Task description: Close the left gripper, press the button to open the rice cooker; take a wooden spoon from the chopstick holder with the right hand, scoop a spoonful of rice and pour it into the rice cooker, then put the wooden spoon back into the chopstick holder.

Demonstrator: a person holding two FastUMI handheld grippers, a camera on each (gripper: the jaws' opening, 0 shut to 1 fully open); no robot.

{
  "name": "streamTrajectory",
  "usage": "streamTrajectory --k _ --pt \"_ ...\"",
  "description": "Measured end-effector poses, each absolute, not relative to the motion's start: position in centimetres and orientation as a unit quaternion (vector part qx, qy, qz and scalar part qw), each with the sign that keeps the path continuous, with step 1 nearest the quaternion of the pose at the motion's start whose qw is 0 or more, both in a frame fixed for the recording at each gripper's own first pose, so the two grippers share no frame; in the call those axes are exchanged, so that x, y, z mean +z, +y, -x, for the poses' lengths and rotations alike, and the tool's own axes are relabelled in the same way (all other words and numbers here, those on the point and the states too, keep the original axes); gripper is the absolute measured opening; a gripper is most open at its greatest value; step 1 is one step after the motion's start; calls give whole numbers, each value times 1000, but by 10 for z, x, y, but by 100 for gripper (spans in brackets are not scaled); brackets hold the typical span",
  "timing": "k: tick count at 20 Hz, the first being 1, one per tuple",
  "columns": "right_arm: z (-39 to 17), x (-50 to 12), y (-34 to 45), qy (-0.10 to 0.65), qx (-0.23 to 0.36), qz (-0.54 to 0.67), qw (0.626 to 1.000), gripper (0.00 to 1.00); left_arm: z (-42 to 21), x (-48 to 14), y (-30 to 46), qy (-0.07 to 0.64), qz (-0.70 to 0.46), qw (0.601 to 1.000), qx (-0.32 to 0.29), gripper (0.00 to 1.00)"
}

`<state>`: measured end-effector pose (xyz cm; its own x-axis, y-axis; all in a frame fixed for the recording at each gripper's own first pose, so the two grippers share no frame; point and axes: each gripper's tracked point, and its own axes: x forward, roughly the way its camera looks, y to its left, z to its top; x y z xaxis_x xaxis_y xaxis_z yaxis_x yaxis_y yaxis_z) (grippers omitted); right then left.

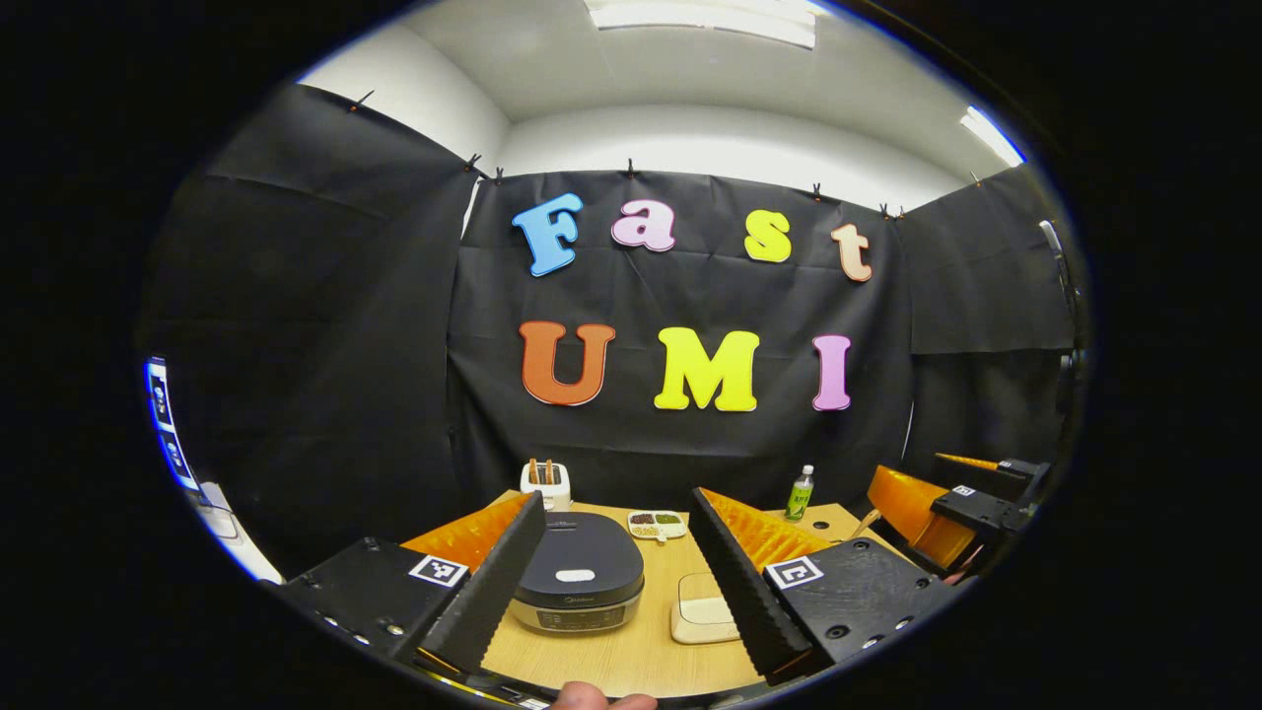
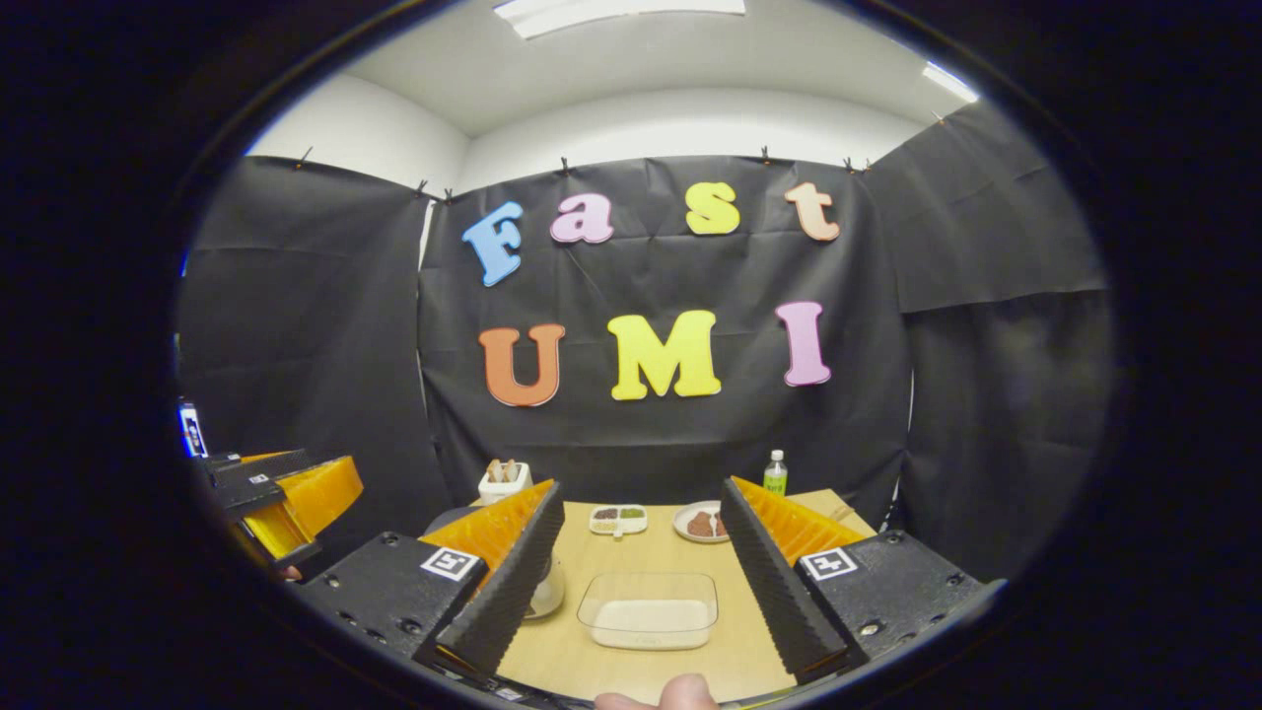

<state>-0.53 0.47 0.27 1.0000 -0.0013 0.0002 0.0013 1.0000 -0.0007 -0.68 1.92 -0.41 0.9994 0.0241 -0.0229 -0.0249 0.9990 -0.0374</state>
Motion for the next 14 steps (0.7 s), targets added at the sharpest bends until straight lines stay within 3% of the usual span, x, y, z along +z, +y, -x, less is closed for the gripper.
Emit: streamTrajectory --k 14 --pt "-8 0 -20 8 -12 24 1000 97 5 -35 18 61 32 997 23 94"
